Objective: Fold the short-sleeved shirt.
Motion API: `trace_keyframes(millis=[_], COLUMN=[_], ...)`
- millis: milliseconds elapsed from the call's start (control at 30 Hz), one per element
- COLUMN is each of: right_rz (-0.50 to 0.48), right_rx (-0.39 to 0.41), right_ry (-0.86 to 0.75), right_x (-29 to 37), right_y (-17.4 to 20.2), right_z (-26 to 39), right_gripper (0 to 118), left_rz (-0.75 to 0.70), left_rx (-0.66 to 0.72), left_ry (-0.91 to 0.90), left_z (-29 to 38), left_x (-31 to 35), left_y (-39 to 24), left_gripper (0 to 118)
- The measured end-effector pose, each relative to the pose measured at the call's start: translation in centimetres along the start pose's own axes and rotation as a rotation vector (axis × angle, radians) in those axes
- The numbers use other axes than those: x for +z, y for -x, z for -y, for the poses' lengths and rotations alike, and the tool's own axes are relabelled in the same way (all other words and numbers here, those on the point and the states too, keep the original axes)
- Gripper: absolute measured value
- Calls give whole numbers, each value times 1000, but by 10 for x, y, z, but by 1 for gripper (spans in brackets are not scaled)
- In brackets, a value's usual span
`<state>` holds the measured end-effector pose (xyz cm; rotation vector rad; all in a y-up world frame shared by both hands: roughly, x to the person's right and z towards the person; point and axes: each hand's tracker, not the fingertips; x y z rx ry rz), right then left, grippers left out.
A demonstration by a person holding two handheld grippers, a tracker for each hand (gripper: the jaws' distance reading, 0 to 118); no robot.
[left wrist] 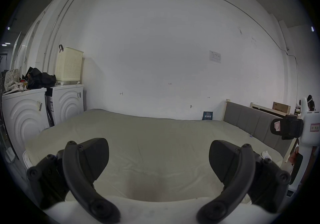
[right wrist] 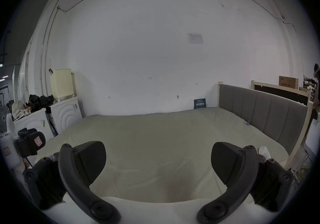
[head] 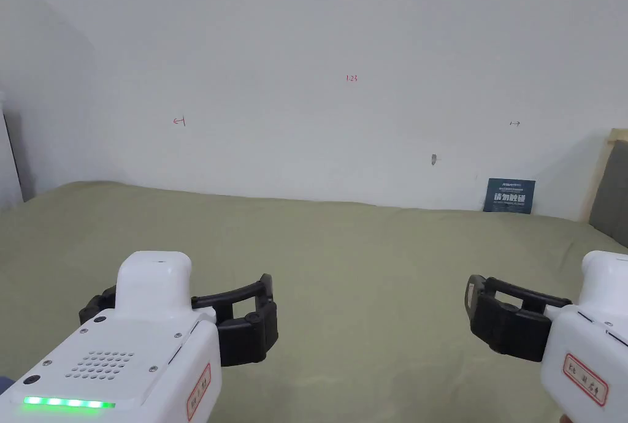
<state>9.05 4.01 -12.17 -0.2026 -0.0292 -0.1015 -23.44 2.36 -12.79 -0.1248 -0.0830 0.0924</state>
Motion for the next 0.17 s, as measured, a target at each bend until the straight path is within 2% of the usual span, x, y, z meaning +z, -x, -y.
trace_keyframes(millis=[100,167], right_rz=[17,-16], right_rx=[-12,-40], right_ry=[5,15], right_x=[-3,-4], right_y=[0,-5], right_z=[2,4], right_gripper=[118,118], left_rz=[4,5], left_rx=[3,2], left_ry=[4,5], left_z=[0,0], left_x=[0,0], left_y=[0,-1], left_gripper=[118,118])
